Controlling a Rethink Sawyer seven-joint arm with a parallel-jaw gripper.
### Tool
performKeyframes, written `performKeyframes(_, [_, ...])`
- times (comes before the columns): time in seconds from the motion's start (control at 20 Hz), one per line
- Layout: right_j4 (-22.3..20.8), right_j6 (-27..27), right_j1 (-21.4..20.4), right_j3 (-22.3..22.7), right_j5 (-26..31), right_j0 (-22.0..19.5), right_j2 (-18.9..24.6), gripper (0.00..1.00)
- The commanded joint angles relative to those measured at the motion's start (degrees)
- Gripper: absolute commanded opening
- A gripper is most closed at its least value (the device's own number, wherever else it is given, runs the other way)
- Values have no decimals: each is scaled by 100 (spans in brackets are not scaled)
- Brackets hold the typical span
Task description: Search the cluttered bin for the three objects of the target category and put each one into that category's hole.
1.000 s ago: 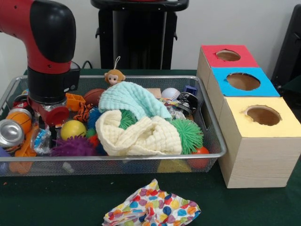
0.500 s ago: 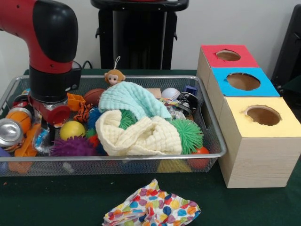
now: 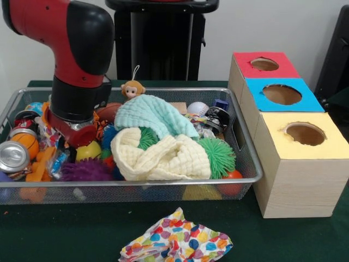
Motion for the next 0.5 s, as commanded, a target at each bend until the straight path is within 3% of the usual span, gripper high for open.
performKeyframes(0.05, [377,1049,-241,122,185,247,61,0])
performKeyframes(0.15, [440,1042,-679,357,597,424,43,0])
performKeyframes(0.3, [610,1251,-1117,461,1211,927,-351,0])
performKeyframes(0.5, [693,1017,-1536,454,1896,1051,-272,0])
